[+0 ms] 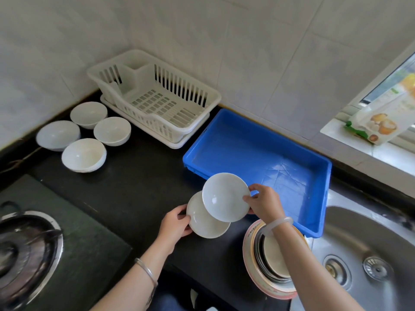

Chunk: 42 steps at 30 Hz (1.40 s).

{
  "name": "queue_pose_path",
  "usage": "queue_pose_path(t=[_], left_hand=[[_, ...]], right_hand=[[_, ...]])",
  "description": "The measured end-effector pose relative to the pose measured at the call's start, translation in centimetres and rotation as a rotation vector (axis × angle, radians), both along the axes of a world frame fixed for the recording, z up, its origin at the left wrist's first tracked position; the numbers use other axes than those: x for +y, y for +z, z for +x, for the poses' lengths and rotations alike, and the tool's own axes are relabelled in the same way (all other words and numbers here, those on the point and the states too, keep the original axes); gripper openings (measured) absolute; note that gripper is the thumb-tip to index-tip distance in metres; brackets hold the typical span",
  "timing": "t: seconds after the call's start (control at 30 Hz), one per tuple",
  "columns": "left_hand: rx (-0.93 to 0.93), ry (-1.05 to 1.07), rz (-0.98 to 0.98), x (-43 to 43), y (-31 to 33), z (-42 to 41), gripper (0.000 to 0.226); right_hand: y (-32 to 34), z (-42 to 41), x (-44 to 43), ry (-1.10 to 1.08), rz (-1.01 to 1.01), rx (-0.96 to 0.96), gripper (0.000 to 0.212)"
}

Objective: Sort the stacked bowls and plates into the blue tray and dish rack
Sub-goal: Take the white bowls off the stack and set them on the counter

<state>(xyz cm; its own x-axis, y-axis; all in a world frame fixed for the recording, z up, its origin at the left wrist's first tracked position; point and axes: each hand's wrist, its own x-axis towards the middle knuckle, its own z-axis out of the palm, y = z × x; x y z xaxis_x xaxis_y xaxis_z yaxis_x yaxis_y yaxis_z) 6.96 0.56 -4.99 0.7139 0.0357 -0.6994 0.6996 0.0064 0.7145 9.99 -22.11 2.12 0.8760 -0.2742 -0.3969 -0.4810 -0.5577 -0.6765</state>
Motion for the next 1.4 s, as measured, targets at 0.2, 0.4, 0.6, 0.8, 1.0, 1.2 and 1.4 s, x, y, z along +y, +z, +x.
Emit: queue_pose_path(t=[0.2, 0.4, 0.6, 0.8, 1.0, 1.2, 1.4], left_hand=[[-0.035, 0.179, -0.004, 5.0, 0.8, 0.7, 0.045], [-0.08, 0.388, -0.004, 10.7, 1.6, 1.0, 0.045], [-0.1, 0.598, -0.009, 15.6, 1.5, 1.0, 0.048], [-0.094, 0.751, -0.052, 17.8, 1.0, 1.4, 0.047], [-0.068, 0.818, -0.09, 18.3, 0.7, 2.0, 0.047], [-0.059, 0.875, -0.122, 18.1, 0.4, 2.1, 0.045], [-0.045, 0.894, -0.113, 17.4, 0.4, 2.2, 0.046]], right_hand=[[0.2, 2.4, 3.2, 0.014, 0.1, -0.057, 0.012], [-0.3, 5.7, 8.1, 0.064, 0.21, -0.047, 0.012], [-1.7, 9.3, 13.7, 0.036, 0.305, 0.056, 0.017], [-3.6, 11.6, 17.8, -0.023, 0.342, 0.115, 0.028], [-5.5, 12.6, 19.7, -0.035, 0.274, 0.14, 0.023], [-6.6, 12.9, 20.2, -0.048, 0.286, 0.125, 0.018], [-7.4, 12.8, 20.4, -0.106, 0.351, 0.096, 0.016]])
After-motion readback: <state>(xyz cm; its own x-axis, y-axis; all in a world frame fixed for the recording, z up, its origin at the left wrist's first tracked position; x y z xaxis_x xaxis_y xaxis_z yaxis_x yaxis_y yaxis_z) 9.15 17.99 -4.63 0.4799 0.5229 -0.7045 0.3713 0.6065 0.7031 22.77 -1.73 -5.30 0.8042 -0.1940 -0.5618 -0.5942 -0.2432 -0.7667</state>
